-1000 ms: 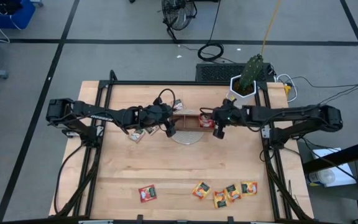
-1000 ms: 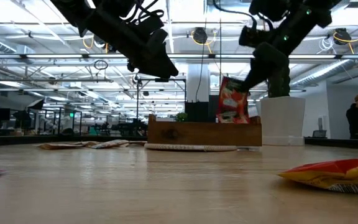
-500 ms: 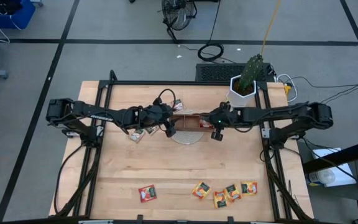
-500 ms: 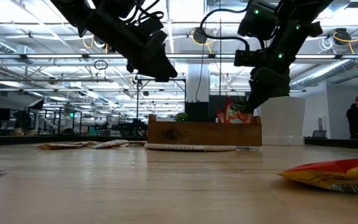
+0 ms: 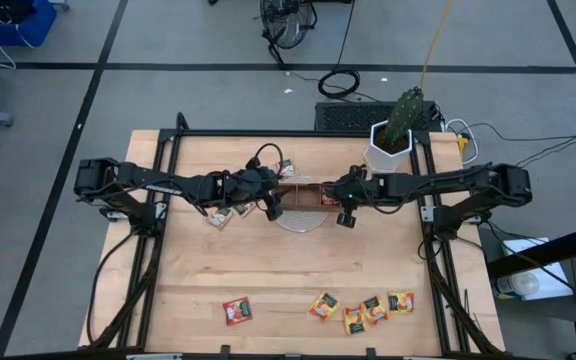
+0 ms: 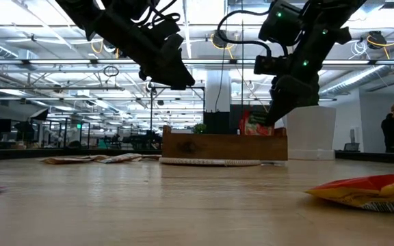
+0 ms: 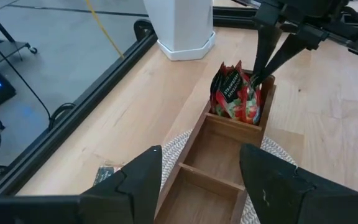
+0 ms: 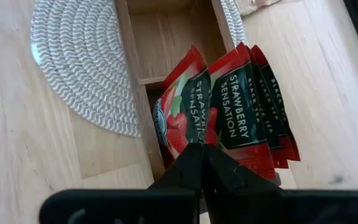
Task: Pick & Place Tea
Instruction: Put the red tea bag into the right section of the wood organizer
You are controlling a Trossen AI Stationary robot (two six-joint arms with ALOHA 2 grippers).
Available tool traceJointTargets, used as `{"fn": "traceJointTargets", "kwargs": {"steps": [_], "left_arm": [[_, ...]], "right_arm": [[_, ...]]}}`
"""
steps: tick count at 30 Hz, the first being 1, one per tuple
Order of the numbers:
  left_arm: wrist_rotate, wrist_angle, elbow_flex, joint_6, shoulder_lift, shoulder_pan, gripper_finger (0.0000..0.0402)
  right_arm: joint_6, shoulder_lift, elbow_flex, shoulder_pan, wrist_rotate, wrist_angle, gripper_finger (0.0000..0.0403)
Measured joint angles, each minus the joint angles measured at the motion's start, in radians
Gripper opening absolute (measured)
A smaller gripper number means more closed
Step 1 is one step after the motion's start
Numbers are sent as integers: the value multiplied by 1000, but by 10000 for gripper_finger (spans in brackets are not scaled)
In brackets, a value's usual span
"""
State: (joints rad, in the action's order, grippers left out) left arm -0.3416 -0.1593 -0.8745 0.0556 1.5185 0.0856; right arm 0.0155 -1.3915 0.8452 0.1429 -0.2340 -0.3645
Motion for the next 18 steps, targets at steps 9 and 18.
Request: {"fn": "traceJointTargets", "kwargs": {"steps": [9, 18], "left_arm": [[0, 9, 0, 7, 0, 0, 214], [0, 13, 0, 7, 0, 0, 214]], "right_arm": [[39, -13, 0, 0, -2, -6, 7], [51, -2, -1, 0, -138, 17, 122]]}}
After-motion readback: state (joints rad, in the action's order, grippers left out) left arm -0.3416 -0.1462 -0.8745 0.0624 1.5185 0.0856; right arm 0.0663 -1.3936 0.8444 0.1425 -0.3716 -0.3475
